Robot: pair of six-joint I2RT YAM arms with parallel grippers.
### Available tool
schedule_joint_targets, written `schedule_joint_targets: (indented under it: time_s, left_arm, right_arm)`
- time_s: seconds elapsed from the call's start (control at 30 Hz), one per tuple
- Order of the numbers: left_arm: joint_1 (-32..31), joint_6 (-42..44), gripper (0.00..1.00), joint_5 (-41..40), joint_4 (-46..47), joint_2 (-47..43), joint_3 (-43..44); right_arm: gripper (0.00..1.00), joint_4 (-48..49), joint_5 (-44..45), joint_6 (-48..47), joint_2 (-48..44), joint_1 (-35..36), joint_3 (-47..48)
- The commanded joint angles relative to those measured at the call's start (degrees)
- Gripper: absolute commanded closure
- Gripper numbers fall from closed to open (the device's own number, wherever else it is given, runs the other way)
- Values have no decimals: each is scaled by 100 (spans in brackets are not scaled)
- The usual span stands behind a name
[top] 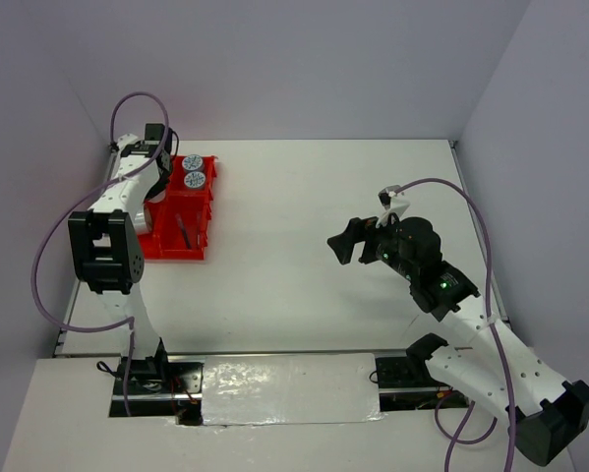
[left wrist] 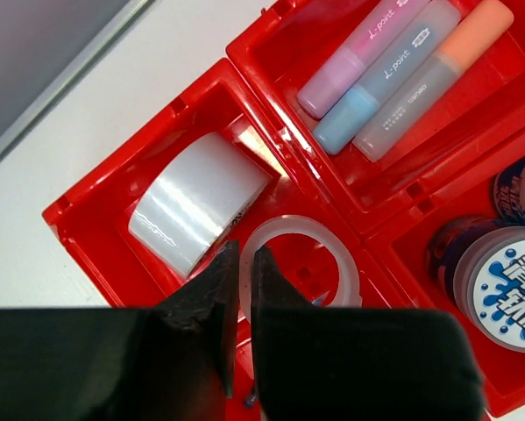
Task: Sort the stationery into containers
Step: Place the stationery in the storage box, then reset both arms
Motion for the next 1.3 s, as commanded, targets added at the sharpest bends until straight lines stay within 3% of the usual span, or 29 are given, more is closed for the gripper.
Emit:
schedule_joint_targets:
  time_s: [0.0, 0.5, 0.8, 0.9, 1.0, 1.03, 1.17, 1.27]
  left_arm:
    - [26, 45, 83, 58, 57, 174, 25]
    - [289, 89, 64, 269, 171, 279, -133]
    - [333, 45, 62, 207, 109, 148, -194]
    - [325, 176, 58, 452, 293, -255, -325]
    - [246, 369, 48, 786, 434, -738, -344]
    - [193, 422, 39, 857, 461, -871, -352]
    - [-53, 633, 20, 1024, 320, -1503, -396]
    - [-254, 721, 16, 1323, 259, -2127, -729]
  right_arm:
    - [0, 275, -82, -116, -6, -5, -70]
    - [0, 293, -126, -116, 20, -14, -78]
    - [0, 293, -144, -116, 29, -14, -61]
    - [0, 302, -144, -107, 46, -14, -52]
    - [0, 328, -161, -99, 64, -5, -70]
    - [0, 363, -179, -99, 73, -5, -70]
    - [0, 320, -170, -107, 64, -5, -35]
    - [0, 127, 128, -107, -32, -14, 62]
